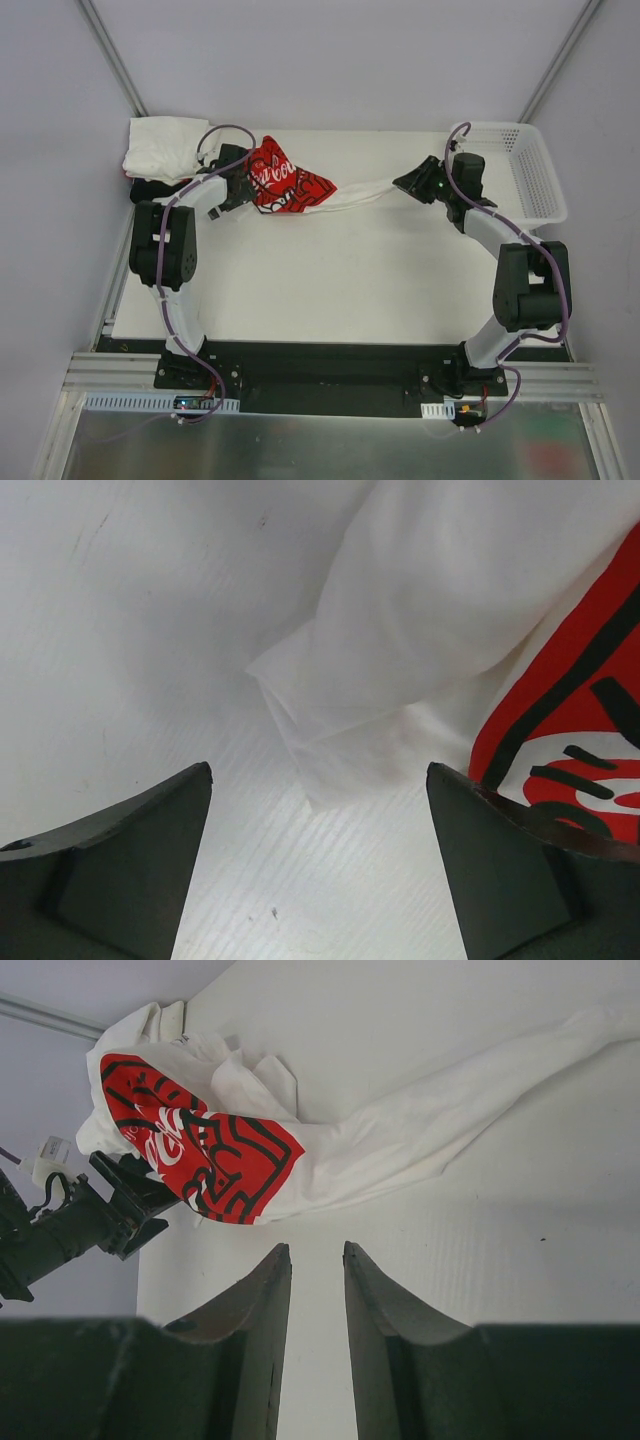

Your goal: Fold and stack the t-shirts

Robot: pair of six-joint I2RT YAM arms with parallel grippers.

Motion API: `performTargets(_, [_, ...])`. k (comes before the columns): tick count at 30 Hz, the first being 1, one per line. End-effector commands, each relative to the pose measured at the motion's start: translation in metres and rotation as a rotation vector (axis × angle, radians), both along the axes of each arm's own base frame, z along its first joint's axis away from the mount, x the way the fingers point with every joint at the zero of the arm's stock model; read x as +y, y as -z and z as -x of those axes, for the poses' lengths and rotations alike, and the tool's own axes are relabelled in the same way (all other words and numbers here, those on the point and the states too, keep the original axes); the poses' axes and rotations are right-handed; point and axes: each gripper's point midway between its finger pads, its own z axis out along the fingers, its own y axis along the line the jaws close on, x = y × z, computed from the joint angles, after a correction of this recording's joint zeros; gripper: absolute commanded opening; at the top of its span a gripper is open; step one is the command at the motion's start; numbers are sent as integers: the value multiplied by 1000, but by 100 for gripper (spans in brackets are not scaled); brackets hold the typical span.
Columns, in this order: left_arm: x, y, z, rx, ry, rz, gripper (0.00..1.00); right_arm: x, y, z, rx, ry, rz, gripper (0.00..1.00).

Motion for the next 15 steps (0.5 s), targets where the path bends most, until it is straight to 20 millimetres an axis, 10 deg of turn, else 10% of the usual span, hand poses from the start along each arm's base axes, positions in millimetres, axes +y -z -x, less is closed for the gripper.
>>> performTargets(1, [13,-19,8,-7,5,-53,87,0,-31,-2,-84,-10,-19,31])
performTargets(15, [-3,8,-1,117,83,-8,83,-5,-34,-7,-89,4,-27,31])
